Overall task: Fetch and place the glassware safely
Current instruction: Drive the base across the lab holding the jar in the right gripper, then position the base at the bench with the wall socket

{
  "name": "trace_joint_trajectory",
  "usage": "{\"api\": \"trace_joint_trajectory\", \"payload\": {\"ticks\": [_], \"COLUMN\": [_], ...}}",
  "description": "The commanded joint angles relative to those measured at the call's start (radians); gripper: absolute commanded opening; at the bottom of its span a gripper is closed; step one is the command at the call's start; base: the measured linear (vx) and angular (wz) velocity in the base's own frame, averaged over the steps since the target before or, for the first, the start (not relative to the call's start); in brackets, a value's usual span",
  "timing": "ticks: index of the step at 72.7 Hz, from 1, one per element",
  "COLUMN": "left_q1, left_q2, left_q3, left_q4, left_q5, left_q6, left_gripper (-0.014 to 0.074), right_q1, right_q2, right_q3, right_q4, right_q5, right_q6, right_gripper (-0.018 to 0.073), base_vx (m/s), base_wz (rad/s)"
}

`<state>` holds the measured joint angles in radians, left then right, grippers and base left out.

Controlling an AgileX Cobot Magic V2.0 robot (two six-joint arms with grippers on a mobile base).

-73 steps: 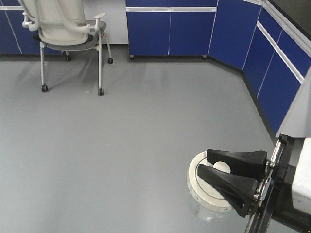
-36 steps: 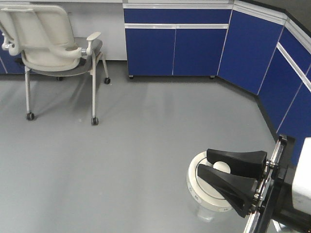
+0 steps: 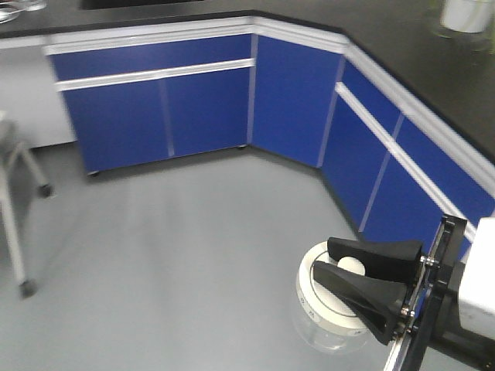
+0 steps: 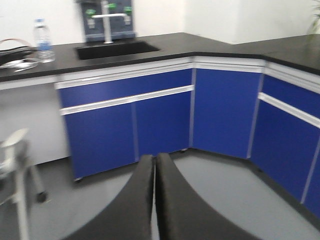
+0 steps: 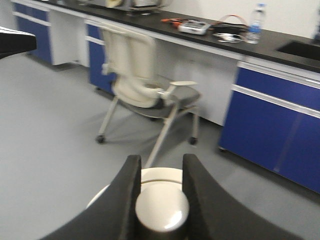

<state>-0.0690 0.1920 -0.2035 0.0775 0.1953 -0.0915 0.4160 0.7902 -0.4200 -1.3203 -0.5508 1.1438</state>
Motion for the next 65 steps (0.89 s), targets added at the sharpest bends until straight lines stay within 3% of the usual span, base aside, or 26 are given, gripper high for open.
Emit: {"api": "trace_joint_trajectory", "payload": {"ticks": [1, 65], "left_q1": [-0.005, -0.005], "left_q2": [0.006, 0.006], "left_q3": [-0.027, -0.027], "left_q4": [-0.001, -0.001], "left_q5": [-0.069, -0.069], "left_q6": [-0.007, -0.007], "left_gripper": [-0.0007, -0.0007], "right_q1": [-0.002, -0.002], "right_q2": [-0.002, -0.002], "right_q3": [-0.033, -0.033], "right_q4": [0.052, 0.052], "right_q5": [-0.026, -0.026], "right_q6": [-0.005, -0.005], "right_gripper": [-0.0001, -0.0001], "base_vx": [0.47, 0.35], "base_wz": [-0.73, -0.77]}}
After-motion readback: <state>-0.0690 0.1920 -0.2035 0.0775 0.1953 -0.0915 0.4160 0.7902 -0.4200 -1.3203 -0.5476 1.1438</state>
